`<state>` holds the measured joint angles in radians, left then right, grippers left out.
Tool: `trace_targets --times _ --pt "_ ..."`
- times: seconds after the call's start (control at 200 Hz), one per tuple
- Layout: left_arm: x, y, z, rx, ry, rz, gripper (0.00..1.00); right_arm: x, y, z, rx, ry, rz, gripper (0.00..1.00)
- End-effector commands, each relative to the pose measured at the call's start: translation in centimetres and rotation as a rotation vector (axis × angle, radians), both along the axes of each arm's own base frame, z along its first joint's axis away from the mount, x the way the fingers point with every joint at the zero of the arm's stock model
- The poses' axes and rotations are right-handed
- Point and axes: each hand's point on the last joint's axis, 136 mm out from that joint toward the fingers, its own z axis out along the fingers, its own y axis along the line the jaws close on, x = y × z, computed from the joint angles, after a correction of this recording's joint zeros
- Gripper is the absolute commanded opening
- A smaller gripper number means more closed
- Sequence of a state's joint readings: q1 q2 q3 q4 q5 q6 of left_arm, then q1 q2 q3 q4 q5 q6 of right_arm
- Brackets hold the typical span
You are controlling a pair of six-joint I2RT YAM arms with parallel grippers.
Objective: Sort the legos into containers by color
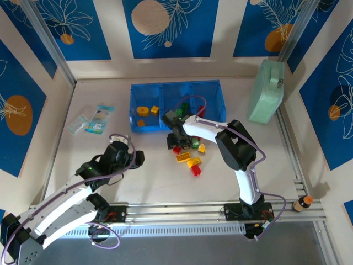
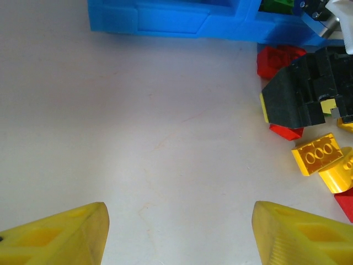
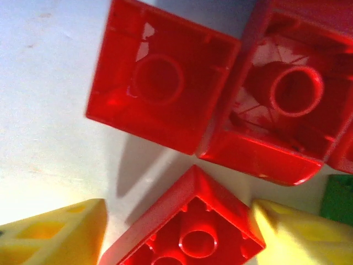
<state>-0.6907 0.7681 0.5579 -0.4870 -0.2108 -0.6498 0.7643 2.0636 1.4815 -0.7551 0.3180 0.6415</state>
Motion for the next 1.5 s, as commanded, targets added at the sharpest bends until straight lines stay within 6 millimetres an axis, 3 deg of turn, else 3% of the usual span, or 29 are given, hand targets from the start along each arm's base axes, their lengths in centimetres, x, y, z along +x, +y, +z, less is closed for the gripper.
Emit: trace_targets --times 0.0,0.085,0.2,0.355,0.47,0.57,0.655,0.79,0.976,1.006,1.056,1.126,1.301,1.381,1.496 --pt "0.2 -0.3 0.1 -0.003 -0.001 0.0 0.69 -2.0 0.3 -0.2 0.001 0.034 0.001 0.56" --pt "0.2 -0.5 0.2 -0.007 -0.001 -0.004 0.68 -2.2 0.1 1.5 -0.003 -0.009 0.004 0.42" --pt "0.2 -0.8 0.3 -0.012 -0.005 -0.012 0.68 -1.4 -0.3 5.3 0.033 -0.085 0.005 0.33" --pt "0.2 -1.4 0.7 -0.013 -0.01 -0.035 0.68 1.5 -2.6 12.2 0.073 -0.239 -0.004 0.33" --pt "0.0 -1.8 0.9 -0.012 -0.013 -0.052 0.68 4.6 -6.0 15.3 0.087 -0.299 -0.059 0.33" --pt "-0.3 -2.4 1.0 -0.014 -0.013 -0.073 0.68 7.5 -9.2 15.5 0.101 -0.305 -0.127 0.33" --pt "-0.6 -3.3 1.0 -0.018 -0.016 -0.1 0.67 9.8 -10.7 14.5 0.124 -0.278 -0.162 0.33" --pt "-1.1 -4.8 0.8 -0.008 -0.018 -0.141 0.67 13.4 -12.1 12.7 0.093 -0.244 -0.186 0.32" --pt "-1.8 -7.2 0.7 0.007 -0.02 -0.213 0.67 16.5 -12.8 12.9 0.085 -0.248 -0.205 0.35" --pt "-1.8 -7.4 0.6 0.009 -0.02 -0.22 0.67 16.7 -12.8 13.1 0.086 -0.246 -0.206 0.42" --pt "-2.0 -8.0 0.4 0.013 -0.018 -0.232 0.67 16.6 -12.5 14.0 0.091 -0.251 -0.194 0.64" --pt "-2.1 -8.6 0.3 0.016 -0.018 -0.249 0.67 16.1 -12.6 16.0 0.066 -0.302 -0.189 0.74" --pt "-2.1 -10.4 0.4 0.03 -0.024 -0.299 0.67 13.1 -12.1 21.6 0.12 -0.44 -0.167 0.75" --pt "-2.2 -11.6 0.4 0.041 -0.023 -0.332 0.67 11.3 -12.4 23.0 0.144 -0.483 -0.163 0.75" --pt "-2.3 -14.0 -0.2 0.063 -0.016 -0.392 0.67 8.6 -12.7 23.2 0.204 -0.515 -0.156 0.75"
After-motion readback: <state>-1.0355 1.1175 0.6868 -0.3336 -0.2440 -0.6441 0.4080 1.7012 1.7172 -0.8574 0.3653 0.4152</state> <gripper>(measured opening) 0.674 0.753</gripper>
